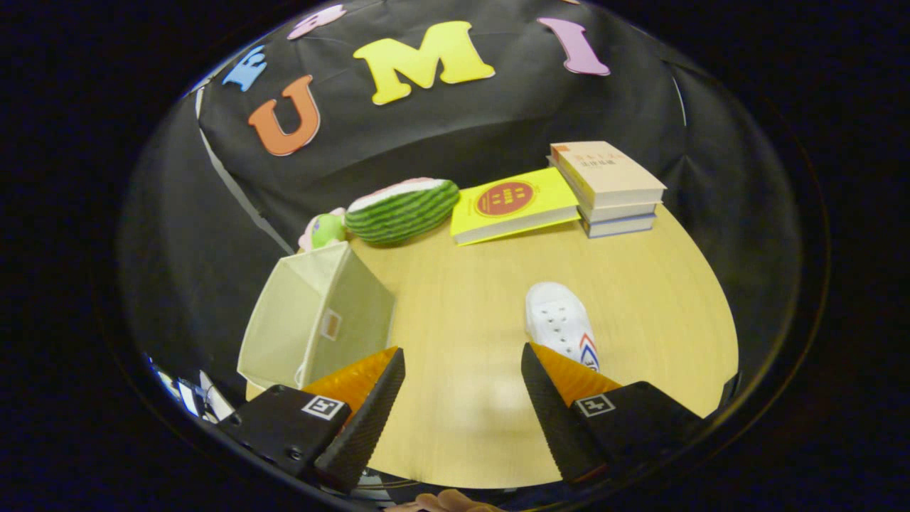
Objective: Open the storage box then place both shoes into the box .Put the left shoe in first, then the right shoe, with the right side of both shoes facing outward in a uniform manner.
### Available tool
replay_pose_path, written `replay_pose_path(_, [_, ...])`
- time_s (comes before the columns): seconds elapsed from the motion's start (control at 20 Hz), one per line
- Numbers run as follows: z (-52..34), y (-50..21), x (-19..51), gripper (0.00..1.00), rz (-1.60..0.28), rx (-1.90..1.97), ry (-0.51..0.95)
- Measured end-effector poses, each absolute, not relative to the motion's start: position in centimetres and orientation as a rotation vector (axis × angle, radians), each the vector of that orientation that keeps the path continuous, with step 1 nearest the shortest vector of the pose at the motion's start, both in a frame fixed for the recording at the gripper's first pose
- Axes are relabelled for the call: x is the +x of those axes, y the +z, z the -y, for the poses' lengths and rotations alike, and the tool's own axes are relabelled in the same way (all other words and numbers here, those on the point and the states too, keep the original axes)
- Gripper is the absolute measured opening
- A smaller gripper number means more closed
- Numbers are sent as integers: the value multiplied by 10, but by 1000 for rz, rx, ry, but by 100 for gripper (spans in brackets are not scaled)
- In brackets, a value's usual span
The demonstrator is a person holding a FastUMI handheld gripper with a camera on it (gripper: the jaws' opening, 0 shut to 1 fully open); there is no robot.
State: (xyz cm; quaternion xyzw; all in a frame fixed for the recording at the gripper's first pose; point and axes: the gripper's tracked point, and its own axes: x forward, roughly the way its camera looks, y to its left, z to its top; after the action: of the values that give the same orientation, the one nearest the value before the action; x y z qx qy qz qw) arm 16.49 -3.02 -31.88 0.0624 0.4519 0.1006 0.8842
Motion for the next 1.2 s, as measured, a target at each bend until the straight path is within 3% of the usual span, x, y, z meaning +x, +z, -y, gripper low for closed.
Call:
replay_pose_path(0.4, [151, -402, 157, 100, -1160, -120, 8])
replay_pose_path(0.7, [156, -433, 173, 92, -1207, -152, 9])
replay_pose_path(0.9, [156, -440, 189, 73, -1180, -215, 16])
replay_pose_path(1.0, [145, -451, 187, 60, -1192, -116, 26])
replay_pose_path(1.05, [143, -453, 190, 38, -1184, -79, 19])
replay_pose_path(1.1, [143, -453, 191, 30, -1180, -53, 13])
replay_pose_path(1.2, [144, -451, 185, 26, -1192, -76, 42])
